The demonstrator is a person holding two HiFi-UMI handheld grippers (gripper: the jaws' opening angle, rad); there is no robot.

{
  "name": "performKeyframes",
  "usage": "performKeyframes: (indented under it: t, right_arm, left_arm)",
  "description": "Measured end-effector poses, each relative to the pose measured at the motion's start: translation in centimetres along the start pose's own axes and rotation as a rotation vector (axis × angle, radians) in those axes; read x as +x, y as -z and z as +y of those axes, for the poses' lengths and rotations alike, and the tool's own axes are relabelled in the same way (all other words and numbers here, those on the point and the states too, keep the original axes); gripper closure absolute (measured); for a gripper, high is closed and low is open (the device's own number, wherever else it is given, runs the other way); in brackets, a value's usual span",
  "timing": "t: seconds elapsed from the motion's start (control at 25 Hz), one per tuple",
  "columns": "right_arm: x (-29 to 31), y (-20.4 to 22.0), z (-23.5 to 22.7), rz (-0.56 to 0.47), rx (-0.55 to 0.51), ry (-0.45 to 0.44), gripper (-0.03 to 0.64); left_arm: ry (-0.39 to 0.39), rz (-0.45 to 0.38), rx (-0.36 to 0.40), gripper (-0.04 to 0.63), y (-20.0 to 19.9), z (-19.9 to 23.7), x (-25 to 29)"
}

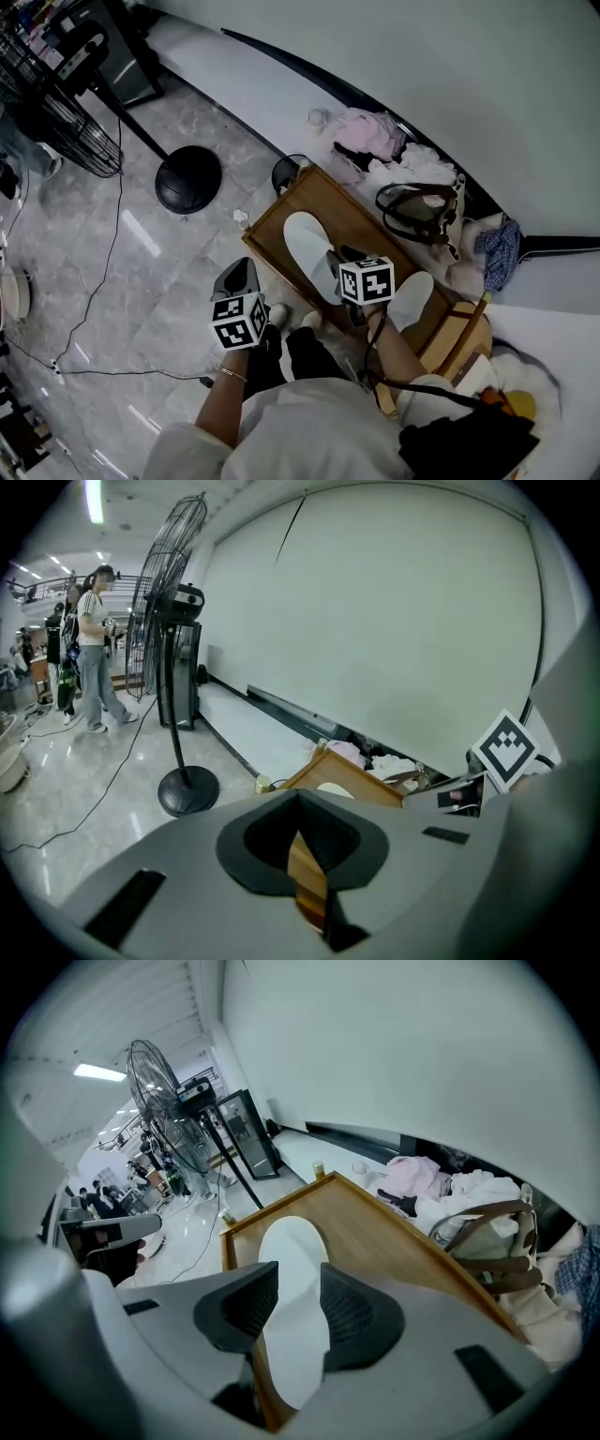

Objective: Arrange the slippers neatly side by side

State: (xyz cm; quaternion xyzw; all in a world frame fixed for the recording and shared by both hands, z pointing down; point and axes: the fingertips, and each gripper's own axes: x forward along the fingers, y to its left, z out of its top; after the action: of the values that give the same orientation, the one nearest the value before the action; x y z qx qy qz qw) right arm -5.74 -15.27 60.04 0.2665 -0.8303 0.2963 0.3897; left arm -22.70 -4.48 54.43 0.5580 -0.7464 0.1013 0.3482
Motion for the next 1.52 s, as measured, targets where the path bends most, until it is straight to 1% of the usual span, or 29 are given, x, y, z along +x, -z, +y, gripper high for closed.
performKeyframes:
  t: [0.2, 0.56, 0.76, 1.04, 1.52]
  right_arm:
    - [1.4, 0.2, 0.3, 0.037, -0.053, -0.017, 0.463]
    - [3.6, 0.4, -0.5, 0.075, -0.125, -0.029, 0.463]
    - [4.7, 1.0, -0.8, 0.107, -0.142, -0.048, 0.463]
    - [5.7, 1.9, -0.4, 0.141, -0.128, -0.077, 0.465]
    - [5.6, 2.4, 0.0, 0.145, -0.126, -0.069, 0.555]
  left_arm:
    - [-0.02, 0.02, -0.034, 0.581, 1.3, 0.9, 0.2]
    - [-0.028, 0.073, -0.039, 0.581, 3.5, 1.3, 1.5]
    - [-0.029, 0.088, -0.043, 0.581, 3.9, 1.3, 2.2]
    - [-0.038, 0.1, -0.044, 0.581, 3.9, 1.8, 2.8]
    - [-0.029, 0.116, -0.034, 0.581, 4.2, 1.1, 3.0]
